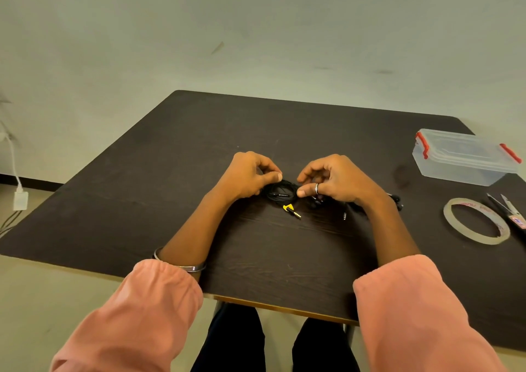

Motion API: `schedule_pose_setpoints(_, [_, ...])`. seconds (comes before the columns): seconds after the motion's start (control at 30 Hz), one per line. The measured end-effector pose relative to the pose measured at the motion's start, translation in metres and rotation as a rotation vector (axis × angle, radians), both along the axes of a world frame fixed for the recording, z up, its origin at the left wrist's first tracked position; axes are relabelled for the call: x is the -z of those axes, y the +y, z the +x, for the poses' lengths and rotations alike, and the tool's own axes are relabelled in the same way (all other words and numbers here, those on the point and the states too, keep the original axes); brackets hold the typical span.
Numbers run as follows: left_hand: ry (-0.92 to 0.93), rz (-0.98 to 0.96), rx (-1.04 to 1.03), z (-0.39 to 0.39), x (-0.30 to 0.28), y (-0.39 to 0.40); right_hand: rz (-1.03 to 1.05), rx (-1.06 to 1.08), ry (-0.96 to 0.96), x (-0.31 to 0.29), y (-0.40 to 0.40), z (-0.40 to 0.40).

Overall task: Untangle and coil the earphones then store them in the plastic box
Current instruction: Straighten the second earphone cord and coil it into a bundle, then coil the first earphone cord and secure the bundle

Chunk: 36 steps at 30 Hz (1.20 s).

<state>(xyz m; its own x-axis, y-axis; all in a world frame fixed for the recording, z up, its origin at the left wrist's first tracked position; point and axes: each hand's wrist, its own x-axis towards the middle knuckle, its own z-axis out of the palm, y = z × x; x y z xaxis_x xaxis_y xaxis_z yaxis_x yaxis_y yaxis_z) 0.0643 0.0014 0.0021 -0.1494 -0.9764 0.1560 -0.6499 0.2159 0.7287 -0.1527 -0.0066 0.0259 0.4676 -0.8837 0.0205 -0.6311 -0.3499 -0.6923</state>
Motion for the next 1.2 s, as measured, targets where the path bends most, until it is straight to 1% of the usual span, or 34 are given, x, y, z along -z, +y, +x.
schedule_pose_setpoints(0.1, [-0.113, -0.12, -0.031, 0.001, 0.003, -0.002, -0.098, 0.038, -0.006, 0.0, 0.001, -0.001])
schedule_pose_setpoints(0.17, [-0.12, -0.138, -0.078, 0.004, 0.003, -0.002, -0.105, 0.045, -0.023, 0.0, 0.001, 0.0])
schedule_pose_setpoints(0.23, [-0.102, -0.109, -0.102, 0.008, 0.002, -0.001, -0.096, 0.001, 0.01, 0.002, 0.001, 0.005])
schedule_pose_setpoints(0.3, [-0.141, -0.055, -0.076, 0.01, 0.0, 0.0, -0.092, -0.027, 0.069, 0.007, 0.0, 0.011])
schedule_pose_setpoints(0.4, [-0.203, -0.028, -0.033, 0.009, -0.003, 0.0, -0.115, 0.003, 0.1, 0.011, -0.004, 0.016])
schedule_pose_setpoints(0.57, [-0.218, -0.053, 0.027, 0.004, -0.003, 0.0, -0.137, 0.085, 0.027, 0.015, -0.005, 0.023])
schedule_pose_setpoints(0.7, [-0.276, -0.144, 0.049, 0.006, 0.002, -0.005, -0.17, 0.075, 0.079, 0.014, -0.004, 0.023])
schedule_pose_setpoints(0.77, [-0.252, -0.144, 0.039, 0.009, 0.005, -0.006, -0.21, 0.078, 0.093, 0.014, -0.004, 0.021])
schedule_pose_setpoints(0.83, [-0.183, -0.157, 0.033, 0.01, 0.008, -0.007, -0.226, 0.086, 0.087, 0.013, -0.004, 0.019])
schedule_pose_setpoints(0.93, [-0.124, -0.167, -0.006, 0.007, 0.007, -0.004, -0.201, 0.101, 0.012, 0.011, 0.0, 0.018])
schedule_pose_setpoints(1.0, [-0.038, -0.173, -0.07, 0.005, 0.005, -0.001, -0.202, 0.156, -0.076, 0.008, 0.004, 0.016])
schedule_pose_setpoints(1.07, [0.062, -0.153, -0.154, 0.005, 0.003, 0.002, -0.204, 0.255, -0.226, 0.007, 0.008, 0.008])
schedule_pose_setpoints(1.13, [0.103, -0.135, -0.211, 0.003, -0.002, 0.005, -0.186, 0.358, -0.403, 0.003, 0.013, -0.004])
schedule_pose_setpoints(1.2, [0.151, -0.15, -0.228, -0.003, -0.007, 0.007, -0.171, 0.431, -0.496, -0.003, 0.02, -0.019])
